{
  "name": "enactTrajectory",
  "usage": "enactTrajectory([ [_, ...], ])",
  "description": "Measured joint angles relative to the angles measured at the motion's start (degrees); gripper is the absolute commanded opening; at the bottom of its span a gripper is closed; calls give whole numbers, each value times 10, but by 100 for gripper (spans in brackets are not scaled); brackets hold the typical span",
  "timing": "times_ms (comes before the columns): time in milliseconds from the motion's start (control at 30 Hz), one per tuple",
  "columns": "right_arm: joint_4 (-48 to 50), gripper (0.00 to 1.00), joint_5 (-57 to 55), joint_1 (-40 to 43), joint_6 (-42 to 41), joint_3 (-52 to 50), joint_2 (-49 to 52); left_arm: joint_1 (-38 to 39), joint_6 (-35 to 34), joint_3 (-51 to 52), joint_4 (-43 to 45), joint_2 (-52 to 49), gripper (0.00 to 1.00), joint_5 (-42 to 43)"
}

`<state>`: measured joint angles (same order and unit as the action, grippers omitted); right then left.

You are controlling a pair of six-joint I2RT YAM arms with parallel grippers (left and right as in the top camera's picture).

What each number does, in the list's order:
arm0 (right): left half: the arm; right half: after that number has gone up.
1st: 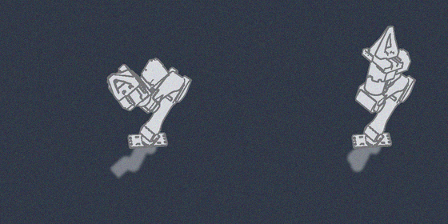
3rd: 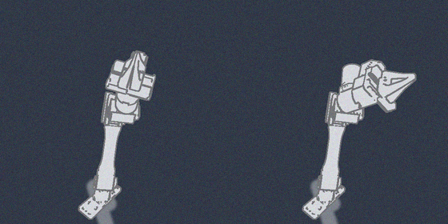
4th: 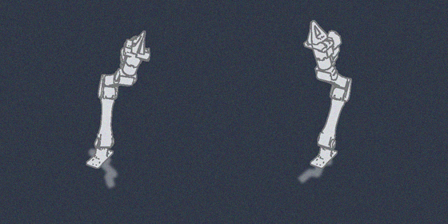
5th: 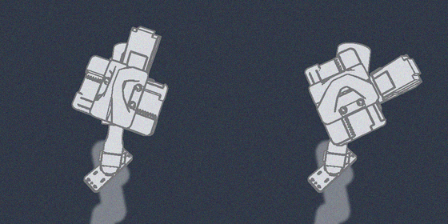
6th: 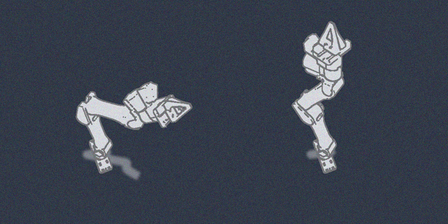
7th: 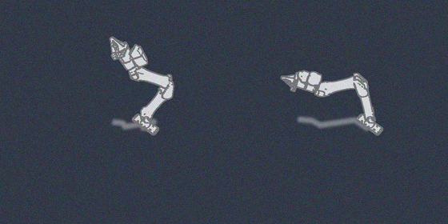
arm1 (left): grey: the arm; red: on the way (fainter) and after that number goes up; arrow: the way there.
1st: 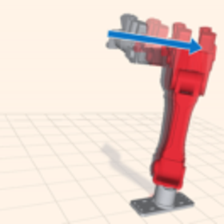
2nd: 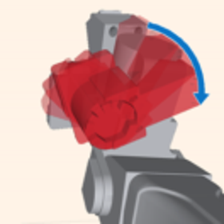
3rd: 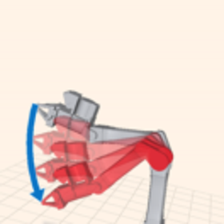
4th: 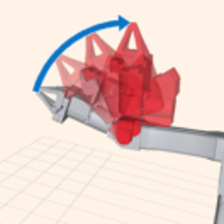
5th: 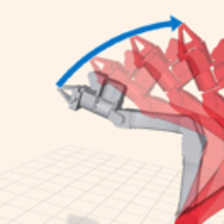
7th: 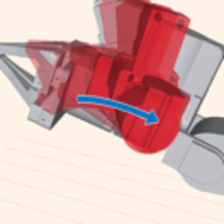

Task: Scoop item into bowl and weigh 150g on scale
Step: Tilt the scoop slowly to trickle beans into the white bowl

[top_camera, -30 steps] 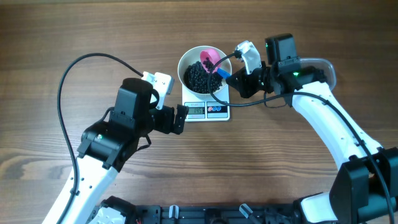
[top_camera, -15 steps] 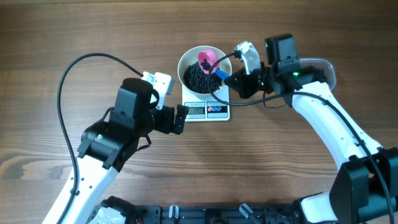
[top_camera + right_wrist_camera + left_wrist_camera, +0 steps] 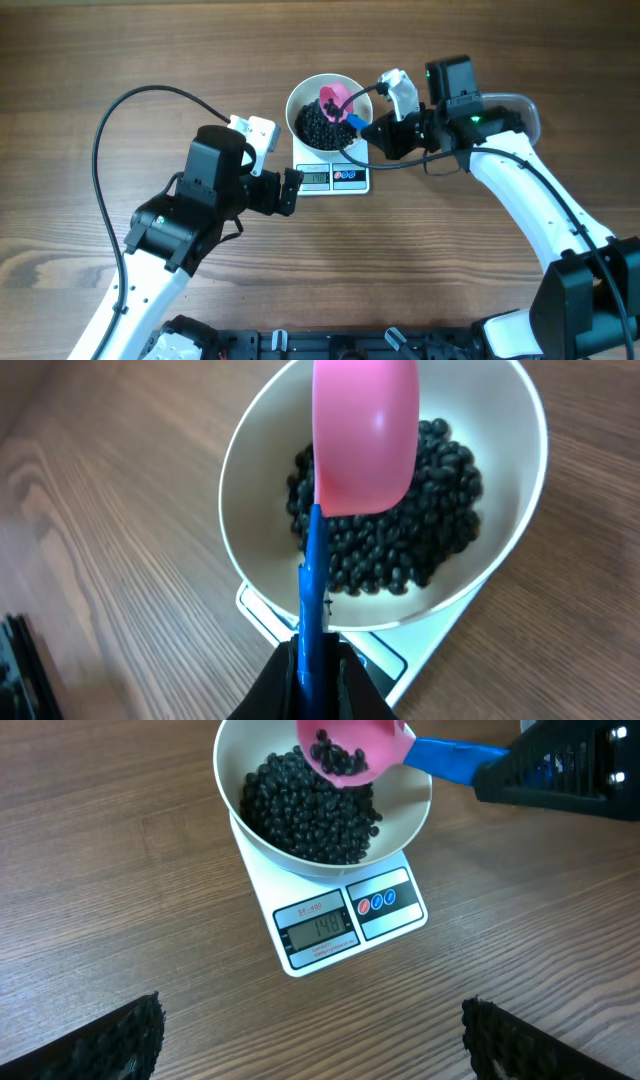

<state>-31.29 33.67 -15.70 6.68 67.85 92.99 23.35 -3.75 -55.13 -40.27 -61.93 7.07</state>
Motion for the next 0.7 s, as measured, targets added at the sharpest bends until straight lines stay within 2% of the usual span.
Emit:
enactTrajectory([
  [200,4,4,14,0,14,0,0,0,0,0,0,0,100,0],
  [267,5,4,-1,0,-13,0,0,0,0,0,0,0,100,0],
  [433,5,4,23,0,-8,0,0,0,0,0,0,0,100,0],
  [700,5,4,-26,0,-22,0,0,0,0,0,0,0,100,0],
])
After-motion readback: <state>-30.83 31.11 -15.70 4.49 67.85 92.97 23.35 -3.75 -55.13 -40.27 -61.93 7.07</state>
